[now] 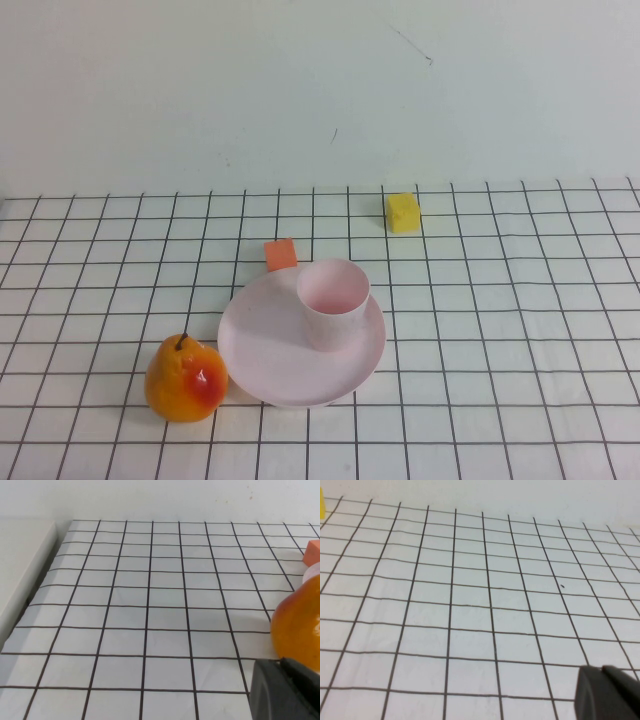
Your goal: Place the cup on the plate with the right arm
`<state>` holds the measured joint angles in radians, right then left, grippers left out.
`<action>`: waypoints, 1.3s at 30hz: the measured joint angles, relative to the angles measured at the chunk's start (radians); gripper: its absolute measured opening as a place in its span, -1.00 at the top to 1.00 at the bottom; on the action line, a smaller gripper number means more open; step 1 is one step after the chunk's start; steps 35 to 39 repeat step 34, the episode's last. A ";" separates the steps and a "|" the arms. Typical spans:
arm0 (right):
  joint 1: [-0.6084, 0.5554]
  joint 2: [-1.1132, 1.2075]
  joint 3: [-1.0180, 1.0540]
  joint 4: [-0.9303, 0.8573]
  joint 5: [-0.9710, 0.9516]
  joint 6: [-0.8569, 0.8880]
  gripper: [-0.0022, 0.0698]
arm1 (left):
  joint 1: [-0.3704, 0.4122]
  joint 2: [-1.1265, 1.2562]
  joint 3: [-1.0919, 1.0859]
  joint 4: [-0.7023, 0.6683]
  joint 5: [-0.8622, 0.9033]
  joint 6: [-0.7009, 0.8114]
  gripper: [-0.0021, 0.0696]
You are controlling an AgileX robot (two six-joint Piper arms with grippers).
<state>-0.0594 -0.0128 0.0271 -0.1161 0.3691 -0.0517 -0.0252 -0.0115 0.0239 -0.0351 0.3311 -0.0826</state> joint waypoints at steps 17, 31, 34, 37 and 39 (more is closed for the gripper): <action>-0.001 0.000 0.000 0.026 -0.002 0.002 0.94 | 0.000 0.000 0.000 0.000 0.000 0.000 0.95; -0.001 0.000 0.000 0.030 0.000 0.004 0.94 | 0.000 0.000 0.000 0.000 0.000 0.000 0.95; -0.001 0.000 0.000 0.030 0.000 0.004 0.94 | 0.000 0.000 0.000 0.000 0.000 0.000 0.95; -0.001 0.000 0.000 0.030 0.000 0.004 0.94 | 0.000 0.000 0.000 0.000 0.000 0.000 0.95; -0.001 0.000 0.000 0.030 0.000 0.004 0.94 | 0.000 0.000 0.000 0.000 0.000 0.000 0.95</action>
